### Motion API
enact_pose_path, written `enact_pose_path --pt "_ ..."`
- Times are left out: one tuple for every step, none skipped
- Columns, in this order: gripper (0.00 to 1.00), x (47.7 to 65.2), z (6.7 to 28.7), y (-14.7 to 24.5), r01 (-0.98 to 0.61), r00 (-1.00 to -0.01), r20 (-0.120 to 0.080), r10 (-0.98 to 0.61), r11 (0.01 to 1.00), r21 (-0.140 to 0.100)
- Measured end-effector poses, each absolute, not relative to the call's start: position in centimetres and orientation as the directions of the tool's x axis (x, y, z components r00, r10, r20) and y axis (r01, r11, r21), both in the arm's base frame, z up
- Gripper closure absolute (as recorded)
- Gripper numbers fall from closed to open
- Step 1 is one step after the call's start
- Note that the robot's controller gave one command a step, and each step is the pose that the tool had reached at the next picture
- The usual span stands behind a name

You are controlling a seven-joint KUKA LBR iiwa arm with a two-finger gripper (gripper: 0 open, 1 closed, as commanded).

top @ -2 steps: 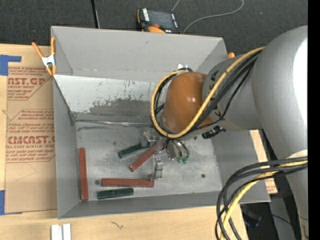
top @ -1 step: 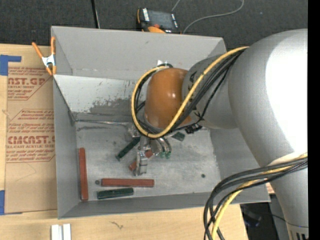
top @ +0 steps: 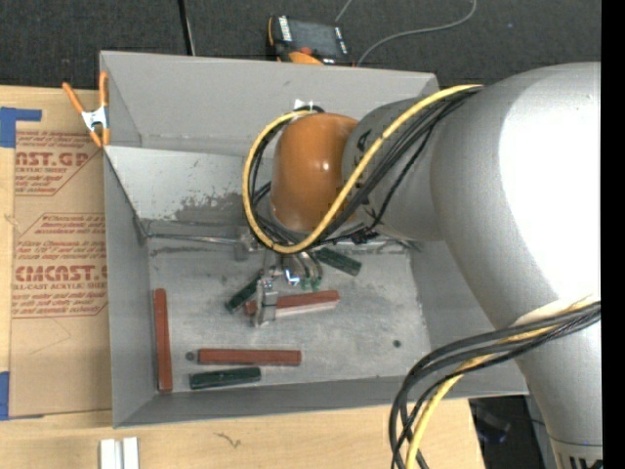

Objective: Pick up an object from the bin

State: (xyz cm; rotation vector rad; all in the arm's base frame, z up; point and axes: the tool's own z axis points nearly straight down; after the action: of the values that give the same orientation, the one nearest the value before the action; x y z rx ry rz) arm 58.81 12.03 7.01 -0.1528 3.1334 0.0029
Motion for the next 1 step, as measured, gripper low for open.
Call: enact_pose_path --pt "1.0 58.7 6.99 11.95 -0.096 -0.995 -0.002 -0.096 0.995 0.001"
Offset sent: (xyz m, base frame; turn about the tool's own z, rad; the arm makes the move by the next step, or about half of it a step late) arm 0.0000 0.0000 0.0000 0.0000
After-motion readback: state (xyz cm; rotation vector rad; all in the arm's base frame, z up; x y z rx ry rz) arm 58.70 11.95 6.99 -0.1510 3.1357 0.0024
